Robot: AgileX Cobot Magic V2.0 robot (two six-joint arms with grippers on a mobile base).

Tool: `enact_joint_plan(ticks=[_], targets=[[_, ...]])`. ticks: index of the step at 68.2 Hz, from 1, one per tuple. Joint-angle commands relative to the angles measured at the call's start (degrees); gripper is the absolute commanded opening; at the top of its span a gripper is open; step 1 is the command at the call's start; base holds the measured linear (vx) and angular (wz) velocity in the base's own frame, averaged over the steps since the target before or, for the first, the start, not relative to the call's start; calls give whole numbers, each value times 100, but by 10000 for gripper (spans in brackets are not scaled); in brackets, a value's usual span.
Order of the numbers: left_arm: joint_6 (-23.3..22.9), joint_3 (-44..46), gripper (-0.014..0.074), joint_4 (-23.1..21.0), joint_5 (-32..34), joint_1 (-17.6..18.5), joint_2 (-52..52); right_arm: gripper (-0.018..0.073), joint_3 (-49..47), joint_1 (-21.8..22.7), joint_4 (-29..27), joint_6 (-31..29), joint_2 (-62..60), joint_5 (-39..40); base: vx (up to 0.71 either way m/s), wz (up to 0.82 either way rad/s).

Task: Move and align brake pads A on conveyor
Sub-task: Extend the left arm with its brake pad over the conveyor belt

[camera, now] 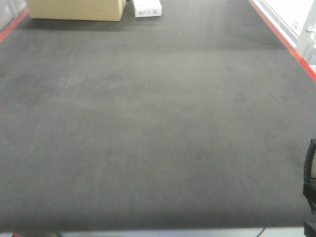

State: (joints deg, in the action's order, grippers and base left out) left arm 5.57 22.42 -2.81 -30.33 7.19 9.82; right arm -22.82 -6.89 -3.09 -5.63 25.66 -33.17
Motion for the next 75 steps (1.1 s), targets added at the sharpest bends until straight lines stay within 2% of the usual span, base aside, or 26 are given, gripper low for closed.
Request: enact_joint_plan(ticks=[1, 29, 75], targets=[[-48, 156, 146, -42, 562, 41, 69, 4, -175, 8, -3, -27, 30, 493, 22, -7], [-48, 156, 146, -42, 562, 41, 69, 4, -175, 8, -3, -27, 30, 493, 14, -1], [-48, 156, 146, -42, 562, 41, 69, 4, -175, 8, -3, -27, 30, 493, 1, -1]])
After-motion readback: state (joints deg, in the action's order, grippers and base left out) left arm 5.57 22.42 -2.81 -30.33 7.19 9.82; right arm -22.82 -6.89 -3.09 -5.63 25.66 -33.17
